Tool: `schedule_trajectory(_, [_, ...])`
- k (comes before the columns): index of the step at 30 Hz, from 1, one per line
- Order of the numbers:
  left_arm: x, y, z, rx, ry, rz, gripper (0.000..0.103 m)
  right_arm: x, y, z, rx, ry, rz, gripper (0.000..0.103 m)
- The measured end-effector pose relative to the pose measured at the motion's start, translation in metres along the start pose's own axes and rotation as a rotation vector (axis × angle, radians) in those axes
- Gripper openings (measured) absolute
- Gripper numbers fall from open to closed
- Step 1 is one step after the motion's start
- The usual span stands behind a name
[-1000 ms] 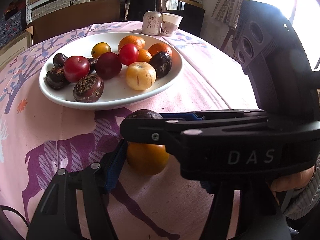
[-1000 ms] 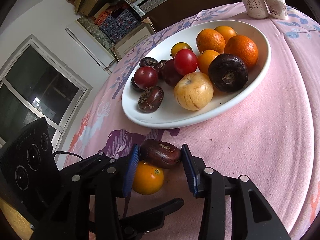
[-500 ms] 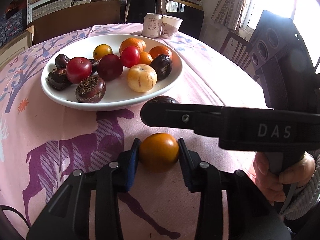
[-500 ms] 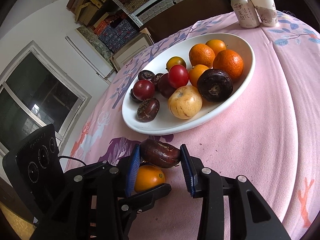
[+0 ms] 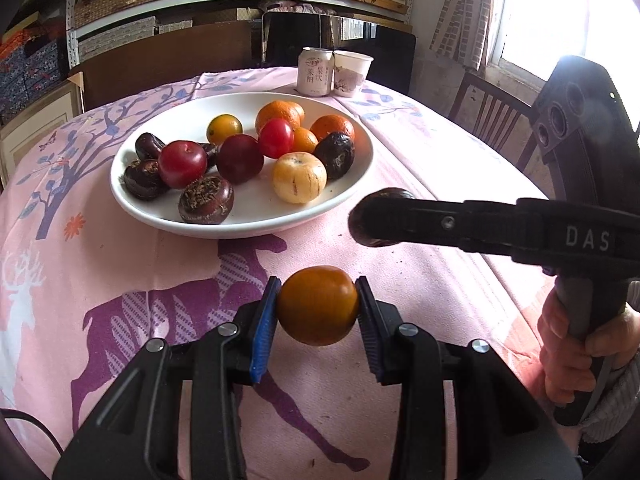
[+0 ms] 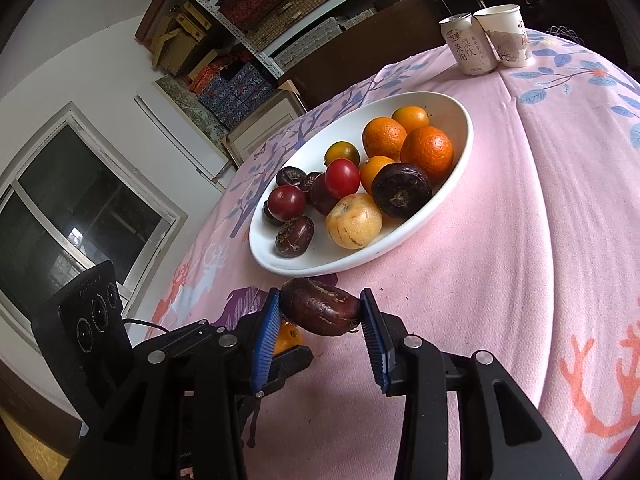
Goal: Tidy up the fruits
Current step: 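Carry both fruits over the white plate and open both tools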
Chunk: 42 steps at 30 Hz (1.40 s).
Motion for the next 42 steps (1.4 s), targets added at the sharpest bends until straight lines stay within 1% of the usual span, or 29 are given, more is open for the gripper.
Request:
schedule_trajectory(2, [-0.002, 0.002, -0.008, -0.030, -0.033, 0.000, 0.037, 0.003, 0.000, -0.006, 0.009, -0.020, -0.008, 0.040])
schedule_trajectory(4, [-0.005, 0.004, -0.017, -0.053, -0.071, -0.003, 0.037, 0.004, 0.002, -0.014, 0.037, -0.059, -0.029, 0.040])
schedule_trajectory(7, [-0.017, 0.011, -0.033, -0.058, -0.131, -0.023, 0.037, 0.003, 0.007, -0.028, 0.082, -0.134, -0.068, 0.040])
schedule_trajectory(9, [-0.030, 0.018, -0.044, -0.053, -0.157, -0.037, 0.037, -0.004, 0.008, -0.034, 0.104, -0.169, -0.075, 0.040])
schedule_trajectory(11, [-0.050, 0.026, -0.053, -0.051, -0.183, -0.048, 0.037, -0.019, 0.008, -0.039, 0.120, -0.187, -0.078, 0.040])
schedule_trajectory(13, [-0.073, 0.034, -0.057, -0.055, -0.200, -0.055, 0.037, -0.042, 0.010, -0.042, 0.114, -0.195, -0.072, 0.040])
schedule_trajectory(15, [-0.098, 0.043, -0.056, -0.073, -0.218, -0.059, 0.037, -0.068, 0.017, -0.043, 0.126, -0.214, -0.091, 0.040])
schedule_trajectory(17, [-0.117, 0.053, -0.049, -0.079, -0.218, -0.075, 0.037, -0.093, 0.024, -0.038, 0.146, -0.228, -0.114, 0.040])
schedule_trajectory(18, [-0.126, 0.058, -0.043, -0.085, -0.216, -0.080, 0.037, -0.105, 0.026, -0.032, 0.150, -0.229, -0.115, 0.040])
schedule_trajectory(21, [-0.144, 0.076, -0.021, -0.138, -0.201, -0.084, 0.037, -0.133, 0.027, -0.007, 0.174, -0.221, -0.116, 0.040])
schedule_trajectory(26, [-0.157, 0.117, 0.028, -0.188, -0.135, -0.136, 0.037, -0.161, 0.019, 0.050, 0.272, -0.182, -0.141, 0.040])
schedule_trajectory(29, [-0.159, 0.137, 0.051, -0.201, -0.102, -0.169, 0.037, -0.171, 0.016, 0.080, 0.341, -0.143, -0.188, 0.040])
schedule_trajectory(31, [-0.161, 0.143, 0.061, -0.203, -0.092, -0.169, 0.037, -0.173, 0.020, 0.095, 0.378, -0.128, -0.238, 0.040])
schedule_trajectory(33, [-0.160, 0.145, 0.069, -0.222, -0.080, -0.154, 0.037, -0.173, 0.023, 0.107, 0.405, -0.112, -0.286, 0.040])
schedule_trajectory(35, [-0.159, 0.149, 0.074, -0.214, -0.051, -0.169, 0.036, -0.171, 0.024, 0.117, 0.427, -0.090, -0.315, 0.040])
schedule_trajectory(36, [-0.158, 0.152, 0.072, -0.189, -0.063, -0.185, 0.039, -0.170, 0.023, 0.121, 0.428, -0.080, -0.320, 0.041])
schedule_trajectory(37, [-0.157, 0.155, 0.070, -0.179, -0.076, -0.202, 0.042, -0.169, 0.021, 0.124, 0.420, -0.069, -0.315, 0.041])
schedule_trajectory(39, [-0.156, 0.162, 0.067, -0.211, -0.085, -0.219, 0.060, -0.165, 0.018, 0.127, 0.418, -0.054, -0.307, 0.042])
schedule_trajectory(40, [-0.154, 0.165, 0.067, -0.218, -0.086, -0.222, 0.062, -0.164, 0.018, 0.128, 0.420, -0.053, -0.308, 0.043])
schedule_trajectory(42, [-0.153, 0.167, 0.065, -0.195, -0.090, -0.242, 0.064, -0.163, 0.018, 0.128, 0.417, -0.055, -0.303, 0.046])
Point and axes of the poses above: each gripper's, at about its wrist camera, not at the fingertips, and z roughly the way its jaws point, y to its left, x to its underside, the point moved 5 cm from there along z, roughly the way its jaws point, and after that the axes turned 11 degrees about x, right-handed, at the moved point
